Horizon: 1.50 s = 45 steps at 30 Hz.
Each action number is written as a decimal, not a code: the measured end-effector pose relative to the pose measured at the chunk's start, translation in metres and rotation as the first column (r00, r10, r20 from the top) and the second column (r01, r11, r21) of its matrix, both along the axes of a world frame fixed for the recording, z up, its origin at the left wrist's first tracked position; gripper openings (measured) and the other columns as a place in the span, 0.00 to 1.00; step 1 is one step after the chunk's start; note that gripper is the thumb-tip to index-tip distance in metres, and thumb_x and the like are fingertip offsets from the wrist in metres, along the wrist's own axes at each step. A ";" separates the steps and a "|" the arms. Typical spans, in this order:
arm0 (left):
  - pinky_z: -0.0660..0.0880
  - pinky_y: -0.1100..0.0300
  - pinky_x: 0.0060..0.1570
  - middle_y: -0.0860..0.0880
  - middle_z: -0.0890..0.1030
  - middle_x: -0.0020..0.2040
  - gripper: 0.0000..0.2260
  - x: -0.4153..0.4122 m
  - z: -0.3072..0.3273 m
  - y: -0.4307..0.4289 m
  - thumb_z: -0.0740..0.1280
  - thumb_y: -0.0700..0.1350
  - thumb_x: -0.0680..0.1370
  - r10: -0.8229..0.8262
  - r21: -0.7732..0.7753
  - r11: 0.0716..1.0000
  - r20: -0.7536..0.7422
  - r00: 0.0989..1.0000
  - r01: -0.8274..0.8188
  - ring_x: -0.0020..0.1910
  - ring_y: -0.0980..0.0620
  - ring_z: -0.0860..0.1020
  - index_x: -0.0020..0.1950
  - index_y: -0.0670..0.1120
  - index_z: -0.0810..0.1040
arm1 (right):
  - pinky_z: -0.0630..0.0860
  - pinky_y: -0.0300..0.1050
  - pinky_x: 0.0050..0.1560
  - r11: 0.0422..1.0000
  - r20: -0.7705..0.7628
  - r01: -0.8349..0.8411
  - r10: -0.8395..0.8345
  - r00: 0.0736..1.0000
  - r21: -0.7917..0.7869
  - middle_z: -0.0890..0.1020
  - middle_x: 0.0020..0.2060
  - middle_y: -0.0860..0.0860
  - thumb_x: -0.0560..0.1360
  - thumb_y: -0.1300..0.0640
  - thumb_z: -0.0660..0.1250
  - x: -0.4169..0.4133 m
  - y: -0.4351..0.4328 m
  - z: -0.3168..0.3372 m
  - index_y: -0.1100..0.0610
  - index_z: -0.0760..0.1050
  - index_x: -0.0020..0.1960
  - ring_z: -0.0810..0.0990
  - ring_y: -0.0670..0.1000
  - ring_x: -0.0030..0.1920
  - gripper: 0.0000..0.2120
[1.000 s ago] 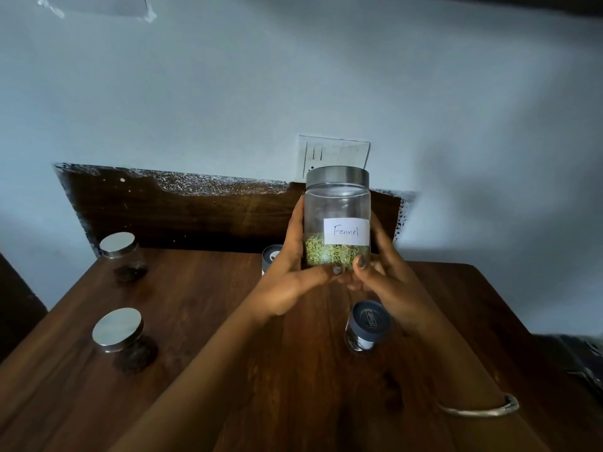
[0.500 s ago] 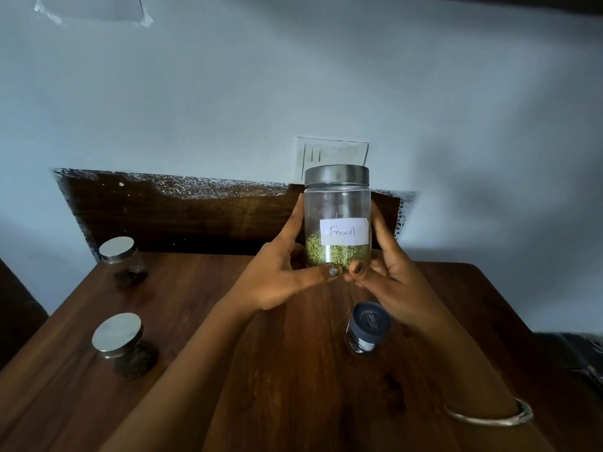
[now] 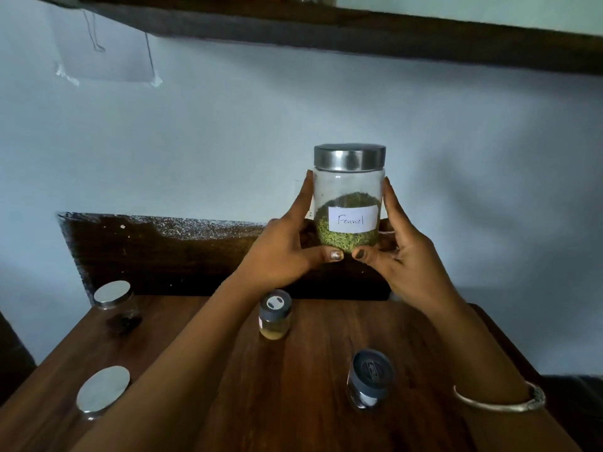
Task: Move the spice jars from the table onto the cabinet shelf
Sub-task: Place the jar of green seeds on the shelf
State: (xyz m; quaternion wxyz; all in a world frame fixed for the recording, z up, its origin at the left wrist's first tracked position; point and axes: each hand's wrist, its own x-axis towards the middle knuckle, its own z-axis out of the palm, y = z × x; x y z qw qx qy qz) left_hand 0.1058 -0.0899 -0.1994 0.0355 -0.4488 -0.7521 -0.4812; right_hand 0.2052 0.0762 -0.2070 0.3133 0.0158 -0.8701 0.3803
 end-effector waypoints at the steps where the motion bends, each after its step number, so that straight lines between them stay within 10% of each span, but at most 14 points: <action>1: 0.75 0.71 0.42 0.47 0.81 0.59 0.46 -0.005 0.012 0.005 0.72 0.49 0.71 0.016 0.009 1.000 -0.042 0.999 -0.015 0.48 0.54 0.82 0.75 0.59 0.41 | 0.71 0.21 0.43 1.000 -0.019 0.026 -0.025 1.000 0.012 0.73 0.64 0.45 0.67 0.44 0.67 -0.006 0.003 0.012 0.35 0.42 0.72 0.76 0.31 0.49 0.43; 13: 0.69 0.71 0.47 0.49 0.79 0.61 0.37 -0.063 0.165 0.069 0.69 0.45 0.74 0.236 0.275 0.952 -0.377 0.896 -0.135 0.45 0.58 0.77 0.76 0.54 0.51 | 0.72 0.35 0.44 0.977 -0.417 0.210 -0.184 0.890 0.017 0.81 0.56 0.49 0.70 0.49 0.71 -0.086 0.043 0.158 0.46 0.55 0.72 0.78 0.45 0.50 0.36; 18: 0.72 0.61 0.58 0.46 0.76 0.65 0.33 -0.087 0.213 0.090 0.67 0.42 0.76 0.241 0.310 0.945 -0.440 0.865 -0.105 0.59 0.50 0.77 0.76 0.48 0.54 | 0.70 0.37 0.42 0.963 -0.484 0.265 -0.209 0.850 0.050 0.80 0.58 0.53 0.72 0.49 0.69 -0.116 0.060 0.204 0.49 0.53 0.73 0.79 0.50 0.52 0.36; 28: 0.72 0.54 0.57 0.43 0.75 0.58 0.17 -0.130 0.226 0.132 0.65 0.45 0.77 0.392 0.284 0.917 -0.521 0.758 -0.279 0.56 0.46 0.74 0.65 0.43 0.70 | 0.69 0.63 0.61 0.915 -0.353 0.373 -0.302 0.886 0.154 0.82 0.53 0.55 0.75 0.44 0.63 -0.154 0.088 0.231 0.51 0.56 0.71 0.79 0.59 0.55 0.29; 45: 0.68 0.58 0.52 0.41 0.77 0.54 0.07 -0.139 0.222 0.151 0.61 0.37 0.78 0.624 0.409 0.781 -0.540 0.564 -0.473 0.53 0.44 0.74 0.55 0.39 0.73 | 0.47 0.66 0.69 0.679 -0.208 0.677 -0.646 0.735 0.284 0.81 0.51 0.58 0.76 0.39 0.53 -0.187 0.077 0.239 0.58 0.66 0.58 0.65 0.66 0.65 0.23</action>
